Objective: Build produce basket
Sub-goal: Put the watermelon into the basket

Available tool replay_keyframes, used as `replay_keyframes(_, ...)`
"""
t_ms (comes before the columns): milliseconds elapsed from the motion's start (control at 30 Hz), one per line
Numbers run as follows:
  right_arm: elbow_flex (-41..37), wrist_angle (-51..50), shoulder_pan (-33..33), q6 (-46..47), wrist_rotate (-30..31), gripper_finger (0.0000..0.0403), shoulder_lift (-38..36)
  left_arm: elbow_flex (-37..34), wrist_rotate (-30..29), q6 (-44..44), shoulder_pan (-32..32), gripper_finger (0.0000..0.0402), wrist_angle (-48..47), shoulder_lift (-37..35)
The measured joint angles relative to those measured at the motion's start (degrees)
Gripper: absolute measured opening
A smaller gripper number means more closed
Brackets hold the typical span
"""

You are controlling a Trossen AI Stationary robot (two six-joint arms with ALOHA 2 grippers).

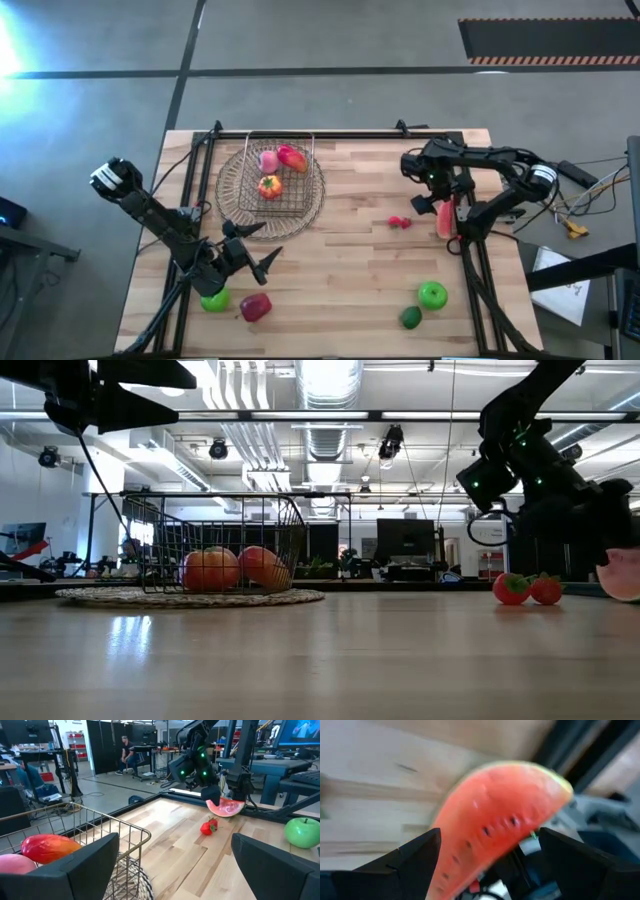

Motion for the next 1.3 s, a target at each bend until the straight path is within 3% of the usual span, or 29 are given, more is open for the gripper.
replay_keyframes(267, 0.17, 8.71, 1.52, -2.89, -1.92, 0.0327, -1.29, 0.00, 0.00, -0.02, 0.00, 0.0368, 0.06, -0.02)
replay_keyframes(733, -2.21, 6.06, 3.26, -4.81, 1.85, 0.0319, -1.11, 0.00, 0.00, -0.04, 0.00, 0.0368, 0.26, -0.02)
replay_keyframes(1300, -4.36, 11.74, 3.26, -7.91, -1.97, 0.0112, -1.15, 0.00, 0.00, -0.02, 0.01, 0.0368, 0.17, -0.02)
